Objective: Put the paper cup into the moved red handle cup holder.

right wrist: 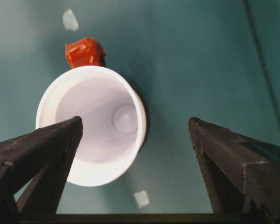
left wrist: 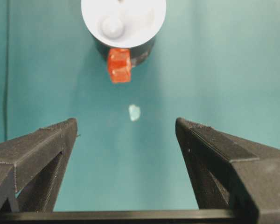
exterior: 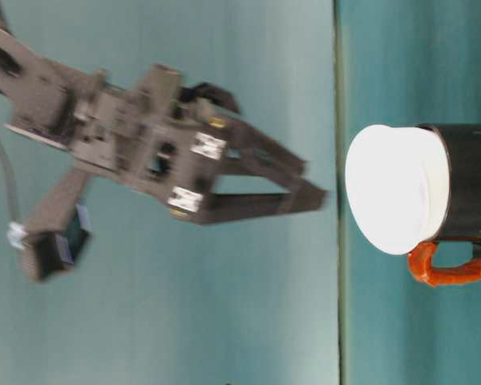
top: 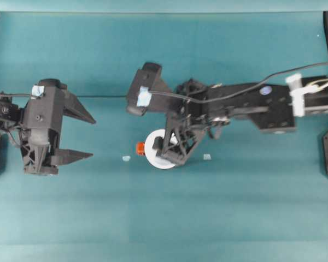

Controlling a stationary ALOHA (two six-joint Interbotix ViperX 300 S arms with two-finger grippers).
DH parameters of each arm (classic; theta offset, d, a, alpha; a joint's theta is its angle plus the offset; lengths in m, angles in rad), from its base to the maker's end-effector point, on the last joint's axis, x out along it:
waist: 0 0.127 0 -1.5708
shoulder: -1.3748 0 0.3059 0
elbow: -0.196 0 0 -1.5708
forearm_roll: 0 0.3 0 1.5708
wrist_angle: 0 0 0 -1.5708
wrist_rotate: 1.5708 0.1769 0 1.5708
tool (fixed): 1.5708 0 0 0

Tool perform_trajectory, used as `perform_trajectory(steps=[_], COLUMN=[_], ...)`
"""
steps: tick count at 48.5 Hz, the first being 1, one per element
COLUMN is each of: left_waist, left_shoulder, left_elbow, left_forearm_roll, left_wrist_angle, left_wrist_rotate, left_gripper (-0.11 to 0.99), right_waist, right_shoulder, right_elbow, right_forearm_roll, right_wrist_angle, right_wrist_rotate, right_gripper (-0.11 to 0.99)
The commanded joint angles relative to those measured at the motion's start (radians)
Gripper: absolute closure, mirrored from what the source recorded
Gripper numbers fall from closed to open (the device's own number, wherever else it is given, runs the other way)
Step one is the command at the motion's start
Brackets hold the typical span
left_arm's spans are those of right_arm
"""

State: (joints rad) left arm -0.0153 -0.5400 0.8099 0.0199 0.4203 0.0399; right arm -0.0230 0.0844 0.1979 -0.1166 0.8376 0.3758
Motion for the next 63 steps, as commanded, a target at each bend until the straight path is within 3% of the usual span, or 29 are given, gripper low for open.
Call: perform_trajectory(steps=[1, 13, 25, 35, 47, 63], left_waist=[0.002, 0.002, 0.0, 0.0, 0.0, 0.0], left_shoulder=[-0.009, -0.017, -0.018, -0.018, -0.018, -0.018], left_elbow=[-0.009, -0.005, -0.005, -0.005, -0.005, -0.006], left_forearm_roll=[0.002, 0.002, 0.002, 0.002, 0.002, 0.002], left_wrist_angle=[-0.005, -0.003, -0.003, -0.002, -0.003, -0.003], left_wrist_rotate=[0.0, 0.0, -0.002, -0.002, -0.002, 0.0], left_gripper=[-0.06, -0.06, -0.06, -0.06, -0.06, -0.06], right_waist=[0.008, 0.025, 0.038, 0.043, 0.048, 0.054], right_shoulder=[-0.173, -0.273, -0.383, -0.476, -0.583, -0.646], right_elbow=[0.014, 0.12, 0.232, 0.333, 0.425, 0.483], right_forearm_roll=[-0.012, -0.012, -0.012, -0.014, -0.012, -0.012], right_wrist_angle=[-0.008, -0.08, -0.252, -0.357, -0.408, -0.436], right_wrist_rotate=[-0.014, -0.038, -0.094, -0.098, -0.097, -0.1], right_gripper=[0.1, 0.1, 0.1, 0.1, 0.1, 0.11])
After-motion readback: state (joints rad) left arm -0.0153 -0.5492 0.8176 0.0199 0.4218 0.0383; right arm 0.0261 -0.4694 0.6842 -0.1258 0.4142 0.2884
